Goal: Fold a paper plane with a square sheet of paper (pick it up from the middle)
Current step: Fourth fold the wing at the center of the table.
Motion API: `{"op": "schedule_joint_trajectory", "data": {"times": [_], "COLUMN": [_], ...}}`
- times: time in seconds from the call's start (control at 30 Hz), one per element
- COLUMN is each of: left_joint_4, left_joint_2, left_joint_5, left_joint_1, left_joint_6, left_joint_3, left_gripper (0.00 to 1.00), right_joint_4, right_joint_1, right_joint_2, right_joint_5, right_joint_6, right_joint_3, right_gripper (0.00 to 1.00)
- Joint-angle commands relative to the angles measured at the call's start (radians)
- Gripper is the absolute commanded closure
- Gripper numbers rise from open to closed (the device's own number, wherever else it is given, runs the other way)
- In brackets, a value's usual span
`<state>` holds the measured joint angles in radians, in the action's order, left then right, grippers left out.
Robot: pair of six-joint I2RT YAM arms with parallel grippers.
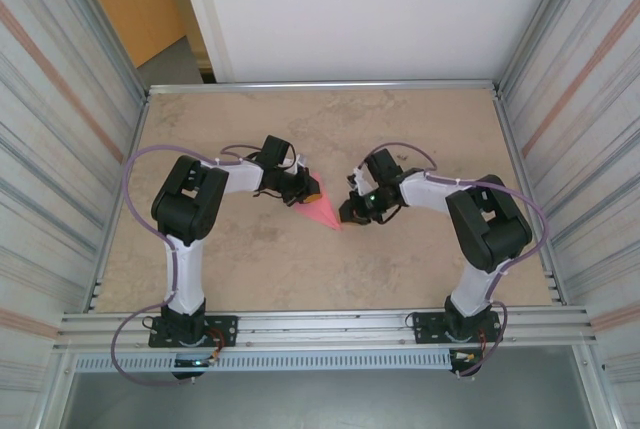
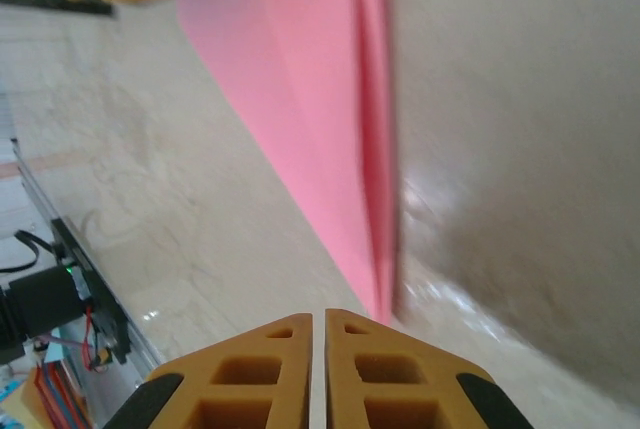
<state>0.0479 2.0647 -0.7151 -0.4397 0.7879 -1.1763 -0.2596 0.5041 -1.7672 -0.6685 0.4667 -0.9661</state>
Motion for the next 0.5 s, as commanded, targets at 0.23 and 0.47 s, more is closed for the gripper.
{"op": "schedule_joint_trajectory", "data": {"times": [0.23, 0.47], "left_joint_4": [0.109, 0.116], "left_joint_2": [0.063, 0.037], "left_joint_5": [0.078, 0.067], "left_joint_1": [-0.007, -0.009], "left_joint_6": [-0.004, 0.0], "left_joint_3": [0.03, 0.014], "left_gripper": [0.91, 0.9], "right_joint_4": [0.025, 0.002], "right_joint_1": [0.052, 0.051], "right_joint_2": [-0.156, -0.199], "right_joint_5": [0.05, 0.1], "right_joint_6": [0.035, 0.033], "right_joint_3": [-0.143, -0.147], "right_gripper": [0.91, 0.93]}}
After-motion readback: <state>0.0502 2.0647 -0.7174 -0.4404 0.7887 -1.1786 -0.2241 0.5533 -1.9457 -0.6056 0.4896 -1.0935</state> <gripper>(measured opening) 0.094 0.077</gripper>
